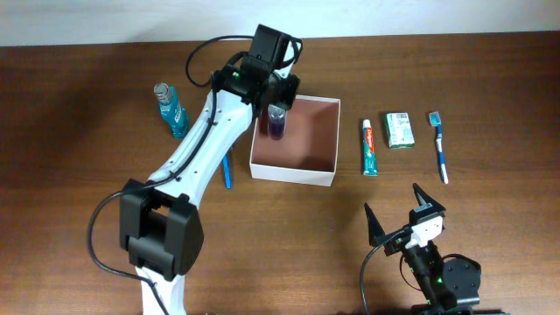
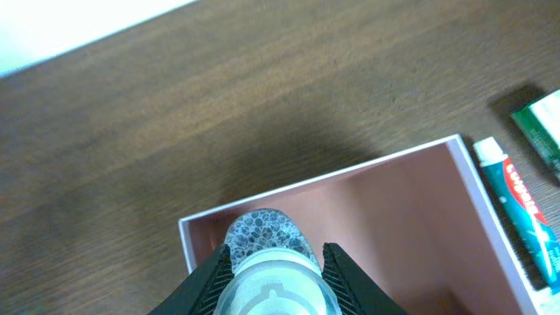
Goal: Pack container
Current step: 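Lower the soap bottle into the box's back-left corner and release, then move the left gripper back over the Listerine mouthwash bottle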
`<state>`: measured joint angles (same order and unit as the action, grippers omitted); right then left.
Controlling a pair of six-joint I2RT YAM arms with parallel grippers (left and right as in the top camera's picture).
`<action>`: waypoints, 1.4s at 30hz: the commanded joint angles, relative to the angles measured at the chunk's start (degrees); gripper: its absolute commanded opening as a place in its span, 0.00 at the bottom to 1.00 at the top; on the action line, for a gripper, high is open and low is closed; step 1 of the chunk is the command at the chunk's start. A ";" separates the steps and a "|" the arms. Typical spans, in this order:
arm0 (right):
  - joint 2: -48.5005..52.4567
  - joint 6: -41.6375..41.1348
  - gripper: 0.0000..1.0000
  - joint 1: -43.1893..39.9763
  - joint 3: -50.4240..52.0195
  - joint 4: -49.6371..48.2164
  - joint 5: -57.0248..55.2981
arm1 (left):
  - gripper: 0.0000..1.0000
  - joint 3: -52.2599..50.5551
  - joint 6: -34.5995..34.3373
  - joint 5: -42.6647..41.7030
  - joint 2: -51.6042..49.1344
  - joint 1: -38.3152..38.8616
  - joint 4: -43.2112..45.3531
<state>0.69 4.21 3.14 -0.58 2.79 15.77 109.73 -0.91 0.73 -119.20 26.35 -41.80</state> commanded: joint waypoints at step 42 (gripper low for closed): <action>-0.48 -0.61 0.99 -0.22 0.26 0.31 0.13 | 0.71 10.05 1.60 5.35 -0.76 -2.34 -5.84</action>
<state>0.69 4.23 3.14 -0.58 2.79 15.77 115.31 -0.19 5.02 -121.30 25.26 -46.59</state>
